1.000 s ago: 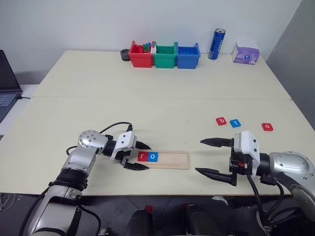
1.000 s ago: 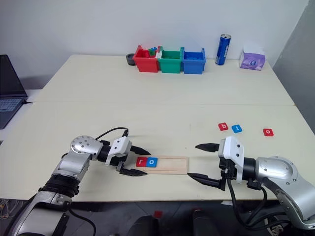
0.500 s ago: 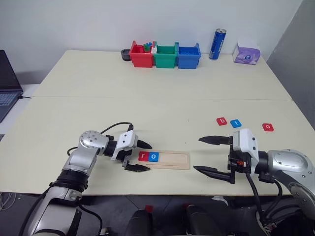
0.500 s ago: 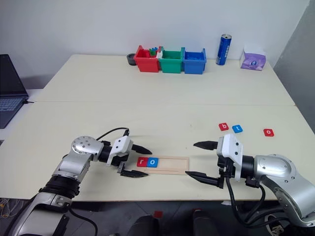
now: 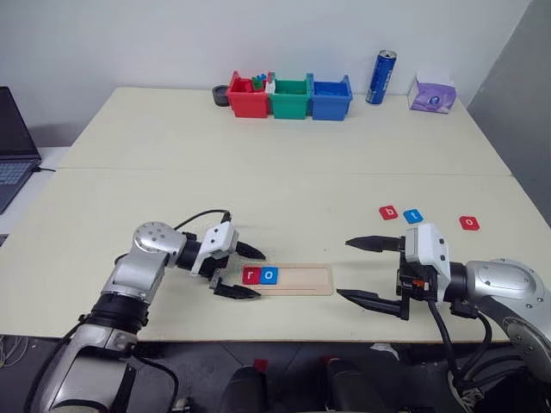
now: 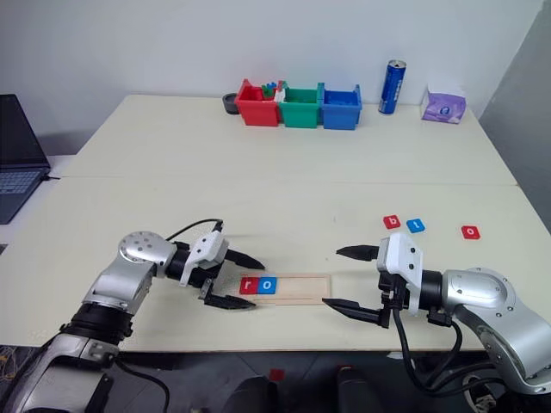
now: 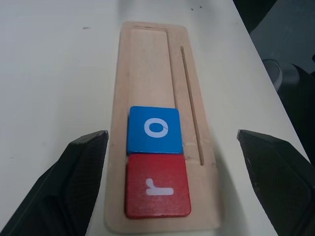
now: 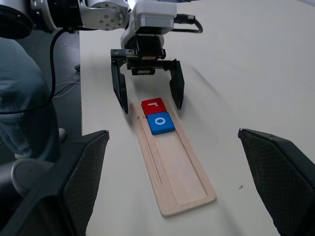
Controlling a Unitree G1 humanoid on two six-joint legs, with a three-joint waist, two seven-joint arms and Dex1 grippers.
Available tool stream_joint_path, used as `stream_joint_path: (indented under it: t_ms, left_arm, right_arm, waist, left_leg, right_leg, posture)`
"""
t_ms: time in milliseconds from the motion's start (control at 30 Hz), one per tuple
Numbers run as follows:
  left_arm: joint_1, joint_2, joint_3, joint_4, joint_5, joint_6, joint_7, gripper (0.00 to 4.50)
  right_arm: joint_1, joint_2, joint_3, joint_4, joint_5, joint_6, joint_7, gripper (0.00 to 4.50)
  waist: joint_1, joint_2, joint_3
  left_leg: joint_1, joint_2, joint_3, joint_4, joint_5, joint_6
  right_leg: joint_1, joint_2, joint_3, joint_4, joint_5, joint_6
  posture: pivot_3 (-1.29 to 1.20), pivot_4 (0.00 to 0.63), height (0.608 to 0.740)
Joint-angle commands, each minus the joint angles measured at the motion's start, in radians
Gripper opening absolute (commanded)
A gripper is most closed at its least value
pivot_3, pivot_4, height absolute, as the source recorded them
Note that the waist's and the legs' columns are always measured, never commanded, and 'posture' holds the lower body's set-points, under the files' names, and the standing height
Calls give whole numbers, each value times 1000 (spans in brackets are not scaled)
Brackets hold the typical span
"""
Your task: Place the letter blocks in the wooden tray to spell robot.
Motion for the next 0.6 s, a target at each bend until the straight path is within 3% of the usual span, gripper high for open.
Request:
stream_joint_path:
  t_ms: [33,233,400,600]
  left_arm:
    - [-31,16,5,-23,-26,23,-11,4449]
    - [-93,5,32,-89,-86,125,14,4449]
    - [-104,-63,63,-152,-123,149,138,4449]
    - [-52,-156,69,-212,-111,139,308,4449]
  right_arm:
    - [-8,0,-32,-24,24,5,-9,4500]
    - [-2,13,-54,-27,37,23,-51,4500]
    - [-6,39,-93,26,15,31,-124,4500]
    - [-26,79,-73,103,-148,41,-308,4500]
  waist:
    - [0,0,0]
    - [0,0,0]
    - [1,0,0]
    - [1,0,0]
  left_leg:
    - [0,0,0,0,0,0]
    - [0,0,0,0,0,0]
    - [0,0,0,0,0,0]
    - [0,0,0,0,0,0]
  right_leg:
    - [0,0,0,0,0,0]
    - [0,0,0,0,0,0]
    - [0,-1,0,0,0,0]
    - [0,-1,2,0,0,0]
  posture:
    - [0,150,740]
    - [0,150,740]
    - [0,150,740]
    - [0,150,740]
